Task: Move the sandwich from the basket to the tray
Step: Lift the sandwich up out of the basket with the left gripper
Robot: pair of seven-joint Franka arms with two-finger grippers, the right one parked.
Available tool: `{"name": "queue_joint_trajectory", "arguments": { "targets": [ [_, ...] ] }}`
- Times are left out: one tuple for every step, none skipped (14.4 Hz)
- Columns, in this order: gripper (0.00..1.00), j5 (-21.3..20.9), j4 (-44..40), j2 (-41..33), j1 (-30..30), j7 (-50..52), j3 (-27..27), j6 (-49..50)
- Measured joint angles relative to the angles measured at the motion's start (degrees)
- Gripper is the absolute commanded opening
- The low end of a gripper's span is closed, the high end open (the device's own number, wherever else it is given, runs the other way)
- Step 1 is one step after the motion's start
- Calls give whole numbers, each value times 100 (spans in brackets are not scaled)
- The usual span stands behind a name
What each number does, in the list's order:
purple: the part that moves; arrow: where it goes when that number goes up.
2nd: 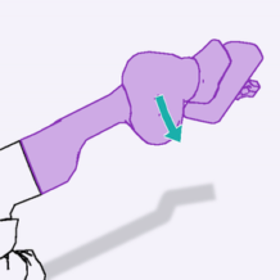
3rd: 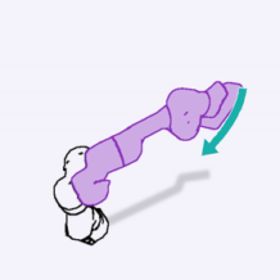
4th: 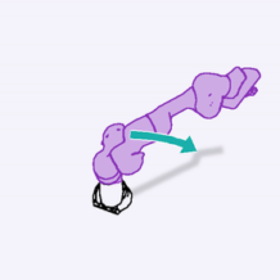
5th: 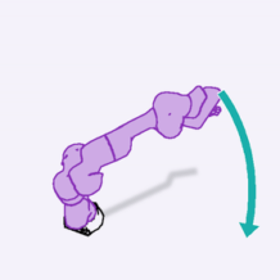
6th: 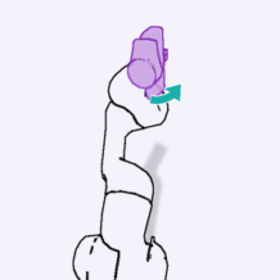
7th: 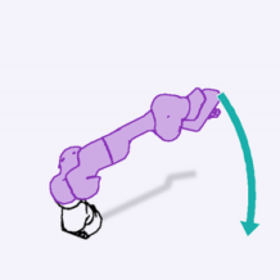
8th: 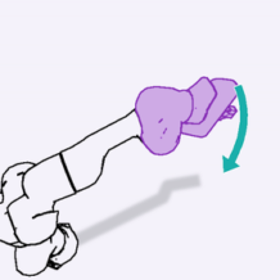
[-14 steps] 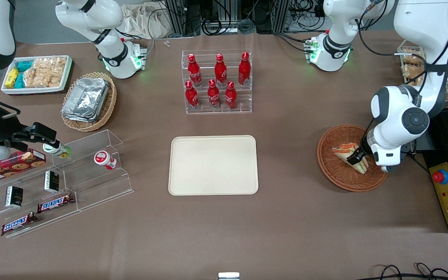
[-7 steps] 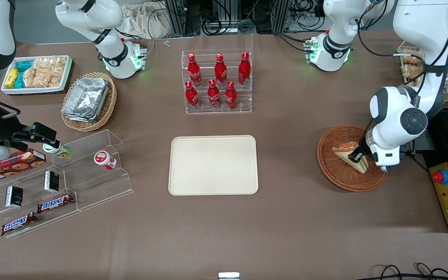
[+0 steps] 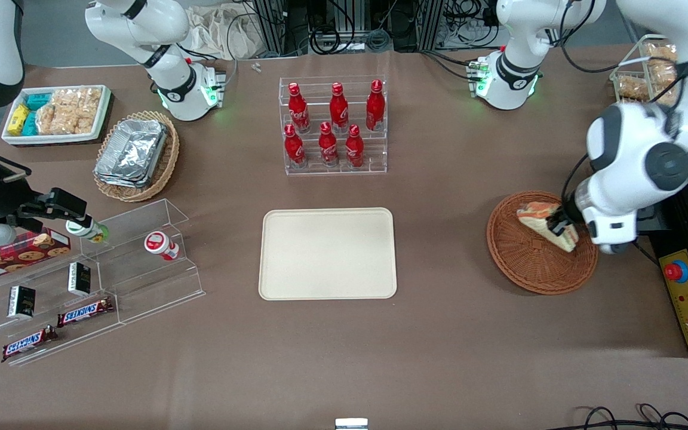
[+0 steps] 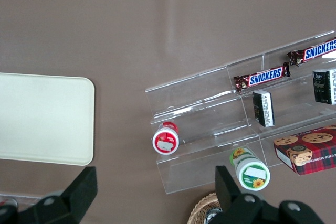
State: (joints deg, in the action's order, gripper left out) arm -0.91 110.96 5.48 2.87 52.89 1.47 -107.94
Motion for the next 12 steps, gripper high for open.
{"name": "queue_joint_trajectory", "arguments": {
  "targets": [
    [0, 0, -440, -39, 0, -34, 10, 546],
    [0, 0, -858, -54, 1, -82, 45, 1013],
    [0, 0, -1207, -57, 2, -146, 118, 1362],
    [0, 0, -1457, -56, 5, -229, 219, 1584],
    [0, 0, -1613, -55, 7, -312, 351, 1695],
    [0, 0, -1691, -46, 11, -411, 494, 1733],
    [0, 0, -1710, -32, 19, -560, 618, 1737],
    [0, 1, -1712, -10, 30, -816, 704, 1737],
    [0, 11, -1722, 18, 37, -1180, 758, 1736],
    [0, 57, -1748, 54, 43, -1556, 813, 1736],
    [0, 97, -1781, 104, 49, -1821, 905, 1727],
    [0, 101, -1811, 170, 60, -1926, 1030, 1712]
  ]
}}
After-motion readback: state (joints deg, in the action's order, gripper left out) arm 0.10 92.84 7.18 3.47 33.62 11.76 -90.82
